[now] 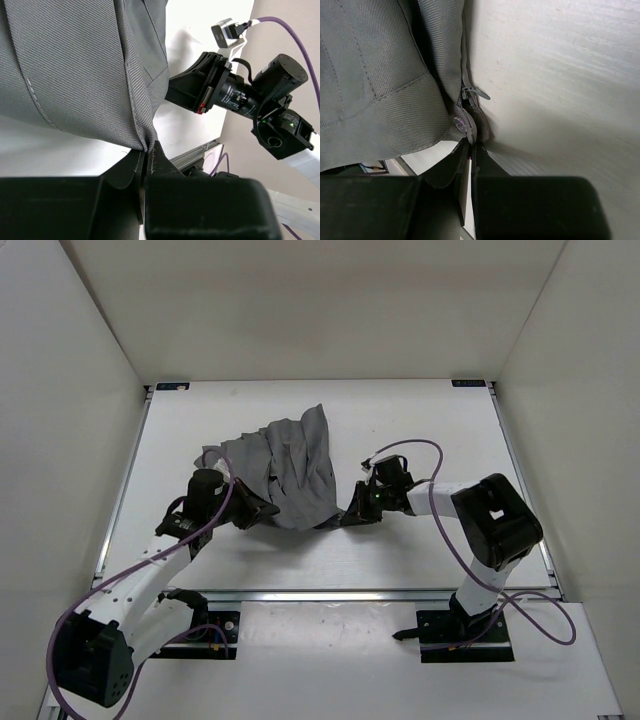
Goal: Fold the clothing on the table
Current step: Flatten the skirt out
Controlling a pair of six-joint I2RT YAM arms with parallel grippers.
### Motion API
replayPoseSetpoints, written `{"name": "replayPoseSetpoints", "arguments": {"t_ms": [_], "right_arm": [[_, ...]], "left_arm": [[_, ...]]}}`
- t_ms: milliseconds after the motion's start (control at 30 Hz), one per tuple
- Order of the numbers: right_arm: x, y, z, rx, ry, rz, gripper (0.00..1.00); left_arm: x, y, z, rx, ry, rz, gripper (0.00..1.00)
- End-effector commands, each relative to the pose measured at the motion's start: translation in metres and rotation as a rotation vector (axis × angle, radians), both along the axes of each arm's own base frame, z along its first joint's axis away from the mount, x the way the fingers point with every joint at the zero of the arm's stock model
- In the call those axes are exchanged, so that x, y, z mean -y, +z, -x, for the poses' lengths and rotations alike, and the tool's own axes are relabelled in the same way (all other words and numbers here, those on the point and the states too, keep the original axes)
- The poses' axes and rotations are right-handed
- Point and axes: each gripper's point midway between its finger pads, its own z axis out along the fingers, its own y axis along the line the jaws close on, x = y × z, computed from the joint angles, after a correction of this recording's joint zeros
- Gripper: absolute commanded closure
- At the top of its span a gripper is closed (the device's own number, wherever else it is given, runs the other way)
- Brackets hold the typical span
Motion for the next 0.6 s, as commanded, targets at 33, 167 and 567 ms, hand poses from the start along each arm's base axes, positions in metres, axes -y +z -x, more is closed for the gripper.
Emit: {"name": "replayPoseSetpoints", "arguments": {"t_ms": [33, 167, 567], "right_arm": [[0.012, 0.003, -0.024, 0.078, -0.050, 0.070, 1.00], [0.029, 0.046, -0.056, 0.209, -0.084, 0.107, 1.00], [0.147, 0.391, -0.158, 0.942, -0.314, 0.085, 1.00]], "left_arm": [[0.005, 0.015, -0.003, 0.050, -0.037, 0.015, 1.00], [-0.001, 0.011, -0.015, 0.060, -0.077, -0.034, 1.00], [-0.016, 0.236, -0.193, 0.463, -0.189, -0.342, 1.00]]}}
